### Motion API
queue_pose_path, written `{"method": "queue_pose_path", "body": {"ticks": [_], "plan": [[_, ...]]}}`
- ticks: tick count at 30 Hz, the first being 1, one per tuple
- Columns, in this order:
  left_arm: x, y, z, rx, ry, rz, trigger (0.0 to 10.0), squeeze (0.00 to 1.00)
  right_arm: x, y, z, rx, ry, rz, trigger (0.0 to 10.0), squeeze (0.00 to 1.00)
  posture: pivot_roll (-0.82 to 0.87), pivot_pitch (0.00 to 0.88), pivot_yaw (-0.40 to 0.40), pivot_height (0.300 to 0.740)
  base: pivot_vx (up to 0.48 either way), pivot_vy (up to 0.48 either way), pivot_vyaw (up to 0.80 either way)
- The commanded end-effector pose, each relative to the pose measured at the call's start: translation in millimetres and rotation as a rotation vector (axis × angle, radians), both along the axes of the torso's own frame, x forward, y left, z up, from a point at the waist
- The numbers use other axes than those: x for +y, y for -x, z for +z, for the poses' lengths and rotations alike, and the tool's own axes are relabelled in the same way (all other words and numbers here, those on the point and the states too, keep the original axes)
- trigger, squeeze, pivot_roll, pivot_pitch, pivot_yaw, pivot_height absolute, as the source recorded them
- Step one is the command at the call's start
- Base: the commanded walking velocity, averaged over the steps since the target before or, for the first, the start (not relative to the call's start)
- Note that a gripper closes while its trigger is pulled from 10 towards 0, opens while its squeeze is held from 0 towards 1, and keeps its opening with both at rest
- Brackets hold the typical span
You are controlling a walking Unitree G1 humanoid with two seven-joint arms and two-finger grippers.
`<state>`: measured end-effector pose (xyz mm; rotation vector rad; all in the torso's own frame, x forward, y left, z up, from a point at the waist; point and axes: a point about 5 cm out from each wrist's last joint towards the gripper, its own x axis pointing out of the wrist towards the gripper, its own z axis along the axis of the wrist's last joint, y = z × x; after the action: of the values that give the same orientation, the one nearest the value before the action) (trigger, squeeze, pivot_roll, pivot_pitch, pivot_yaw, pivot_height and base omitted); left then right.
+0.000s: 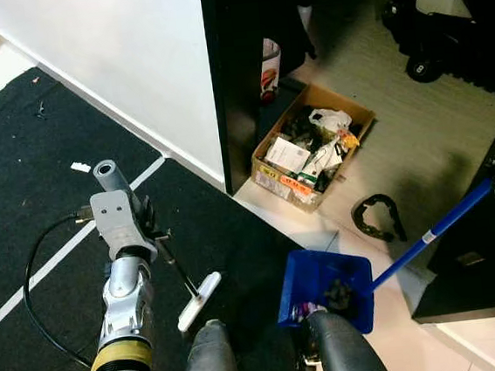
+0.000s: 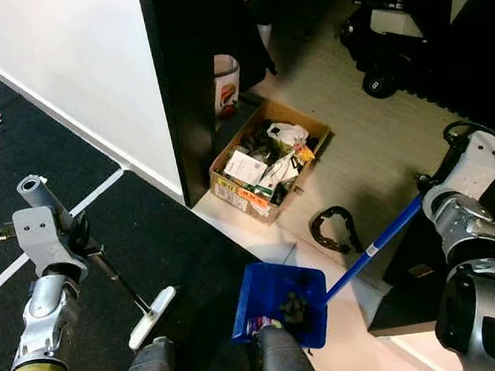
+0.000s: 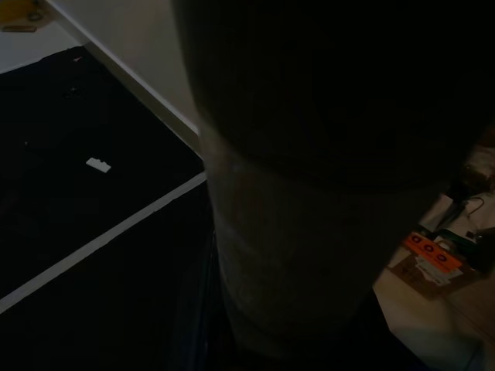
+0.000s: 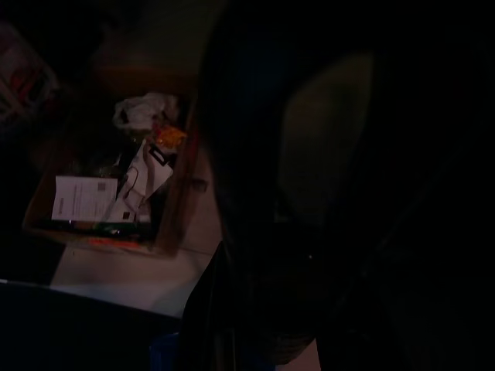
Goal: Sweep floor
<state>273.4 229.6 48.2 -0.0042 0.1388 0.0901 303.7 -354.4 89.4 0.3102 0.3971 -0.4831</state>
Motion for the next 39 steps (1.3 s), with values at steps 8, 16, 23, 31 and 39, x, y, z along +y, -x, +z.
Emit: {"method": "queue_pose_path", "body": {"ticks": [8,16,23,31,39], "plan": [[0.4,2.1,-5.7,0.035,-0.001,-0.006,10.0,0.00,-20.2,8.6,9.5,-0.031,-0.004,-0.120,10.0,0.00,0.03,0.073,-0.050,0.740,0.062,0.000,0.00],[4.3,1.8,-4.8,0.032,-0.031,0.015,10.0,0.00,-14.7,6.8,5.7,-0.028,-0.016,-0.120,10.0,0.00,0.03,0.072,-0.049,0.740,0.451,0.000,0.00],[4.8,1.4,-4.8,0.033,-0.030,0.017,10.0,0.00,-16.4,2.0,15.4,-0.065,-0.045,-0.119,10.0,0.00,0.03,0.073,-0.047,0.740,0.480,0.000,0.00],[2.9,1.1,-4.9,0.030,-0.023,0.009,10.0,0.00,-23.6,-6.0,38.9,-0.137,-0.073,-0.112,10.0,0.00,0.03,0.074,-0.048,0.740,0.480,0.000,0.00],[0.6,1.4,-5.0,0.013,0.028,0.020,10.0,0.00,-22.4,-7.1,39.4,-0.134,-0.075,-0.099,10.0,0.00,0.03,0.077,-0.052,0.740,0.356,0.000,0.00]]}}
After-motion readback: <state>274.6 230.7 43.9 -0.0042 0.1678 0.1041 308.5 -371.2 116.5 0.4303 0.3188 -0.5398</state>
